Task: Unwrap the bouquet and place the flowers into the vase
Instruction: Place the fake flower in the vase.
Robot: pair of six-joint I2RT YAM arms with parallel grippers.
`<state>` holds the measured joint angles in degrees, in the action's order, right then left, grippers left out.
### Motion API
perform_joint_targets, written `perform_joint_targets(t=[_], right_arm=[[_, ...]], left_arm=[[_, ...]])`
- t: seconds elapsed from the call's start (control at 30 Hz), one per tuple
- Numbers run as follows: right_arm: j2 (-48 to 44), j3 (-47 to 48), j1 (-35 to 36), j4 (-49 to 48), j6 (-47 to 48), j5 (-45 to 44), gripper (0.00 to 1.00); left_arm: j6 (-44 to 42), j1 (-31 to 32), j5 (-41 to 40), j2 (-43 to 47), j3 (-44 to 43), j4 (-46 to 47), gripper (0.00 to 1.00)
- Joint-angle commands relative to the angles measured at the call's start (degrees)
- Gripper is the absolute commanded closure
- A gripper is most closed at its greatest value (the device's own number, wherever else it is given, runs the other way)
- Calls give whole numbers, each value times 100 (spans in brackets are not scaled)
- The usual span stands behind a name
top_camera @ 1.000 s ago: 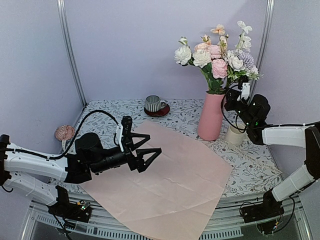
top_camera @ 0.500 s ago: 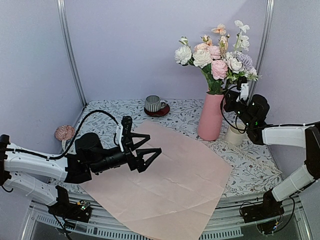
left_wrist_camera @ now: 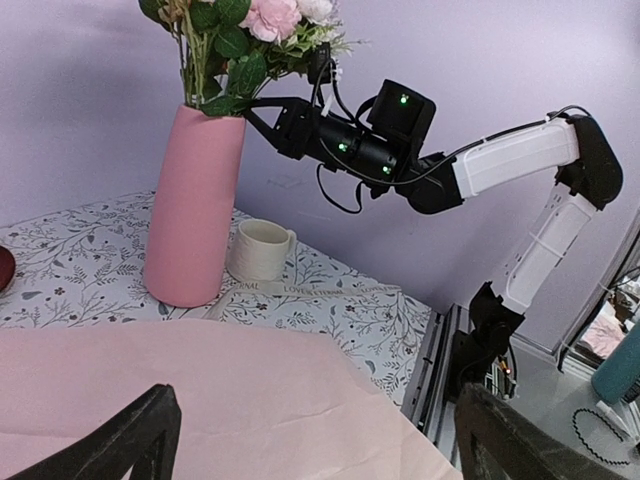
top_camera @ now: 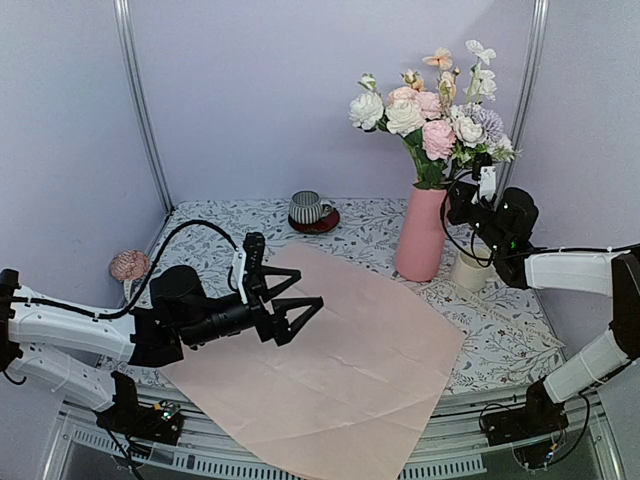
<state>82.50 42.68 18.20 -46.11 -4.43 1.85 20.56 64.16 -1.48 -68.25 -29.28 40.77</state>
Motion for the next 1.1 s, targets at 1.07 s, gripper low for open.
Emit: perform_joint_targets(t=[1.07], right_arm=[[-594,-24,-49,1420,132,-48,84]], left_arm=[[-92,-76,140,-60,-43,-56,2]])
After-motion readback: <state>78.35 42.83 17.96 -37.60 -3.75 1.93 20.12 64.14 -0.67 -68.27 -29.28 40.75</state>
